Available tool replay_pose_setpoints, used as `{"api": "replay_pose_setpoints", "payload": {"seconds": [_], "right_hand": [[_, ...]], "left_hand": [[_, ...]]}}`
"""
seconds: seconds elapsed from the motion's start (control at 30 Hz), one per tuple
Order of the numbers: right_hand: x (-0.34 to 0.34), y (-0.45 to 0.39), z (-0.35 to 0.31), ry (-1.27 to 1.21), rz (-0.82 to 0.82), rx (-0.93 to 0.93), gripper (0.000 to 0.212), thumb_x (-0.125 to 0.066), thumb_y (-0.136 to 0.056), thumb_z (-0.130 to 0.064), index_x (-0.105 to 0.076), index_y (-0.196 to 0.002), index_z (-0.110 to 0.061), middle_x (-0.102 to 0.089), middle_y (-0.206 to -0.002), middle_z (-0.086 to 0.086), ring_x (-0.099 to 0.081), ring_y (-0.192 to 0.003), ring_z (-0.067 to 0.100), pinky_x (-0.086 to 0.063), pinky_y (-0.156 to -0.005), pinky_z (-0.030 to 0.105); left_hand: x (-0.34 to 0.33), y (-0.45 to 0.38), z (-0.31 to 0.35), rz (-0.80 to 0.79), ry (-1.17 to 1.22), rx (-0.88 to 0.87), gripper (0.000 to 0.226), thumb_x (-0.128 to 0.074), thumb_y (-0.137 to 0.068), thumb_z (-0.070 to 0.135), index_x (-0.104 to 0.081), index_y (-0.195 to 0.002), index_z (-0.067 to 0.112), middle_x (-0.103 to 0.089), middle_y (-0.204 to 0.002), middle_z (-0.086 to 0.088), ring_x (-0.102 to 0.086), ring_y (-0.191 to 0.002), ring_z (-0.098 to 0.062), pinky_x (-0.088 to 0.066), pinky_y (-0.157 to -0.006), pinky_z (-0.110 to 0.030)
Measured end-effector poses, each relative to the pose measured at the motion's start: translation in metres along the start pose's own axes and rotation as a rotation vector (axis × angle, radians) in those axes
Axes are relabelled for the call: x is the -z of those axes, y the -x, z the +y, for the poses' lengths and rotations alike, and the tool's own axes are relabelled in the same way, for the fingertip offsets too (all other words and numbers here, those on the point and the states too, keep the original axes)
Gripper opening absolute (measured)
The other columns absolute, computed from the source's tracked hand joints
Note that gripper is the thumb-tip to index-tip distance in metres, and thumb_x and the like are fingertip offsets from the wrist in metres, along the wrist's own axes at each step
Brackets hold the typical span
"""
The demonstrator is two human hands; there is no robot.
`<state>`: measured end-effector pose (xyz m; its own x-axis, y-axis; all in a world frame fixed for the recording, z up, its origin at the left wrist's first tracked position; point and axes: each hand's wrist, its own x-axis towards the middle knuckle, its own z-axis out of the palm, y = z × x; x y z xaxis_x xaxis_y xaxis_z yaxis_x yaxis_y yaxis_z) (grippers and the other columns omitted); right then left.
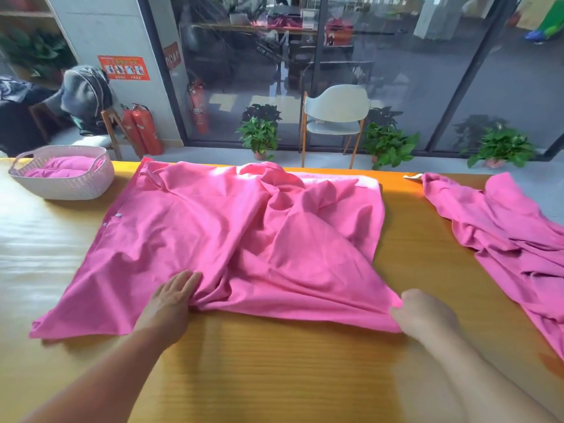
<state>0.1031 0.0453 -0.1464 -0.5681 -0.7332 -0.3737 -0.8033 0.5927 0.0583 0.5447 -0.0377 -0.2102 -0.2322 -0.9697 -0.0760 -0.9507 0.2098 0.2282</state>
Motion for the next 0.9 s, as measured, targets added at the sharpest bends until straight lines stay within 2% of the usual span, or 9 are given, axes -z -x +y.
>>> {"api": "replay_pose_setpoints", "payload": {"seconds": [0.1,0.2,0.3,0.4,0.53,0.63,0.77,0.83,0.9], "right_hand": [[0.002,0.001,-0.018,0.043,0.041,0.028,0.025,-0.051,-0.092,-0.033,-0.063,-0.113,-0.024,-0.065,-0.122,-0.001,-0.063,-0.111,0.021,-0.041,-0.078,0.027],[0.0,0.003,-0.038,0.028,0.144,0.097,0.032,-0.049,-0.095,-0.03,-0.052,-0.126,-0.023,-0.048,-0.133,0.001,-0.06,-0.116,0.021,-0.044,-0.091,0.03],[-0.009,0.007,-0.057,-0.03,0.211,0.27,0.036,-0.048,-0.095,-0.027,-0.047,-0.13,-0.02,-0.041,-0.134,0.005,-0.058,-0.115,0.025,-0.045,-0.093,0.036],[-0.018,0.015,-0.072,-0.06,0.232,0.467,0.034,-0.046,-0.099,-0.035,-0.051,-0.128,-0.017,-0.042,-0.138,0.007,-0.057,-0.113,0.025,-0.046,-0.091,0.037],[-0.03,0.025,-0.07,-0.12,0.236,0.65,0.046,-0.049,-0.096,-0.052,-0.045,-0.13,-0.021,-0.043,-0.129,0.001,-0.057,-0.109,0.019,-0.048,-0.085,0.032],[-0.041,0.027,-0.054,-0.11,0.097,0.788,0.045,-0.055,-0.089,-0.06,-0.048,-0.119,-0.027,-0.041,-0.115,-0.007,-0.052,-0.104,0.014,-0.048,-0.087,0.033],[-0.035,0.019,-0.032,-0.002,-0.027,0.846,0.004,-0.056,-0.086,-0.023,-0.053,-0.089,-0.025,-0.047,-0.095,-0.008,-0.056,-0.098,0.02,-0.041,-0.077,0.031],[-0.014,0.013,-0.025,0.016,-0.212,0.825,0.011,-0.061,-0.08,-0.033,-0.061,-0.084,-0.022,-0.061,-0.087,-0.008,-0.061,-0.089,0.017,-0.047,-0.074,0.032],[0.007,0.003,-0.023,-0.117,-0.453,0.767,0.019,-0.071,-0.076,-0.041,-0.073,-0.083,-0.023,-0.072,-0.08,-0.01,-0.067,-0.079,0.009,-0.053,-0.075,0.029]], "left_hand": [[-0.004,0.003,0.026,0.105,-0.034,-0.067,0.103,-0.059,-0.053,-0.002,-0.033,-0.151,0.02,-0.027,-0.157,-0.013,-0.025,-0.144,-0.032,-0.02,-0.119,-0.045],[-0.003,0.0,0.071,0.164,-0.048,-0.295,0.104,-0.057,-0.052,0.008,-0.03,-0.152,0.02,-0.021,-0.16,-0.007,-0.017,-0.148,-0.026,-0.012,-0.12,-0.043],[-0.014,-0.002,0.12,0.132,-0.053,-0.512,0.078,-0.058,-0.061,0.022,-0.052,-0.139,0.021,-0.041,-0.15,-0.008,-0.035,-0.14,-0.027,-0.027,-0.118,-0.045],[-0.03,-0.005,0.152,0.094,-0.021,-0.551,0.051,-0.055,-0.068,0.037,-0.068,-0.115,0.022,-0.06,-0.127,-0.004,-0.054,-0.12,-0.023,-0.046,-0.105,-0.04],[-0.042,-0.005,0.161,0.13,-0.01,-0.529,0.028,-0.047,-0.077,0.034,-0.072,-0.087,0.027,-0.066,-0.105,0.007,-0.064,-0.097,-0.014,-0.055,-0.084,-0.03],[-0.043,-0.005,0.163,0.124,0.095,-0.464,0.029,-0.043,-0.085,0.032,-0.07,-0.087,0.023,-0.062,-0.101,0.007,-0.062,-0.091,-0.018,-0.053,-0.079,-0.034],[-0.027,0.002,0.176,0.131,0.184,-0.493,0.02,-0.045,-0.083,0.023,-0.058,-0.069,0.019,-0.056,-0.076,0.006,-0.055,-0.074,-0.016,-0.05,-0.068,-0.035],[-0.015,0.008,0.186,-0.035,0.151,-0.487,0.02,-0.043,-0.081,0.025,-0.057,-0.068,0.016,-0.059,-0.076,0.003,-0.057,-0.074,-0.02,-0.05,-0.067,-0.036],[0.0,0.01,0.197,-0.358,-0.016,-0.422,0.028,-0.042,-0.081,0.031,-0.063,-0.08,0.013,-0.066,-0.09,-0.004,-0.061,-0.088,-0.026,-0.051,-0.075,-0.034]]}}
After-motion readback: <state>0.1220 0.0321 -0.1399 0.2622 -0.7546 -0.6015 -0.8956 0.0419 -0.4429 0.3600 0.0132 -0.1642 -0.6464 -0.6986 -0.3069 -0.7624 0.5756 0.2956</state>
